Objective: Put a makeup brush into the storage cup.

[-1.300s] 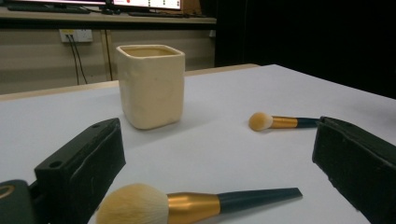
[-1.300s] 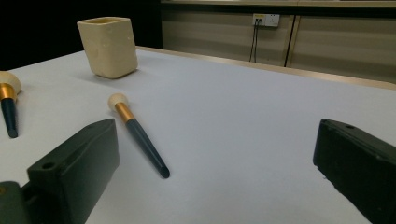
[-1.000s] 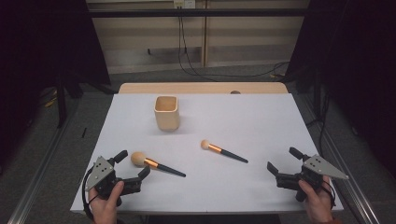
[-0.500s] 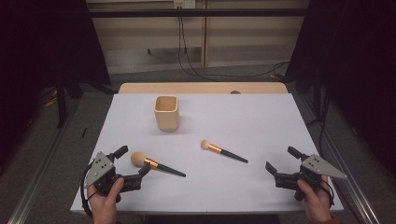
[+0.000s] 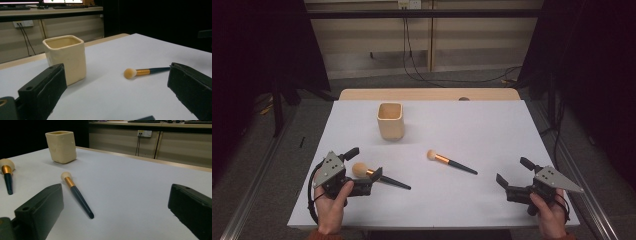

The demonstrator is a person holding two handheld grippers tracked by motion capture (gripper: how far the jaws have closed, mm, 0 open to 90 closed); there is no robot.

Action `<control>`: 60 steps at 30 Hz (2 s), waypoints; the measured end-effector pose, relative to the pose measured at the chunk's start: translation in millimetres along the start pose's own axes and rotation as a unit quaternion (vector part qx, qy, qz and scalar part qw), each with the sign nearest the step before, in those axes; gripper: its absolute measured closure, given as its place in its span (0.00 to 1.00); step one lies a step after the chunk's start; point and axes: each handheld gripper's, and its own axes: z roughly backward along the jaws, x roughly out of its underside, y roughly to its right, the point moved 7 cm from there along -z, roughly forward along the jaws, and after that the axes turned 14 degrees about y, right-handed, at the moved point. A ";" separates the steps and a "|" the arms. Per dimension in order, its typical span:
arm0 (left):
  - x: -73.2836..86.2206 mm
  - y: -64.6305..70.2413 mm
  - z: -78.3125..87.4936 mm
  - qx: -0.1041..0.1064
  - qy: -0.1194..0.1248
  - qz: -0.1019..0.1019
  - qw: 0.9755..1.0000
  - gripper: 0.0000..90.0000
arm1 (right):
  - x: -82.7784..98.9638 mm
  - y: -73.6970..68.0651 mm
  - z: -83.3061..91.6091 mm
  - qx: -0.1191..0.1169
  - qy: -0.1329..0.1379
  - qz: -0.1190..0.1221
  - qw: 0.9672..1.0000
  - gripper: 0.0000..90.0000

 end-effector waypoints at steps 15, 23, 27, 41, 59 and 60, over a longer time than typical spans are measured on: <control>-17.8 -12.8 -25.7 -0.004 0.036 0.003 0.999 0.02 | 1.6 -1.8 -1.3 -0.006 -0.005 0.000 1.000 0.00; -21.5 -19.7 -44.6 -0.006 0.022 -0.004 1.000 0.03 | 2.4 -2.8 -1.1 -0.009 -0.007 -0.004 1.000 0.00; -18.3 -20.0 -50.2 0.002 0.010 -0.006 1.000 0.03 | 2.7 -4.0 -1.1 -0.014 -0.008 -0.003 1.000 0.00; -4.0 -19.3 -60.8 0.050 -0.084 -0.018 0.995 0.02 | 3.7 -4.3 -2.2 -0.014 -0.010 -0.003 1.000 0.00; 2.6 -25.3 -64.4 0.076 -0.202 -0.040 0.976 0.03 | 5.4 -3.1 -1.9 -0.011 -0.017 -0.005 1.000 0.00; 3.7 -25.6 -64.3 0.077 -0.209 -0.038 0.974 0.03 | 5.3 -3.1 -2.0 -0.011 -0.016 -0.005 1.000 0.00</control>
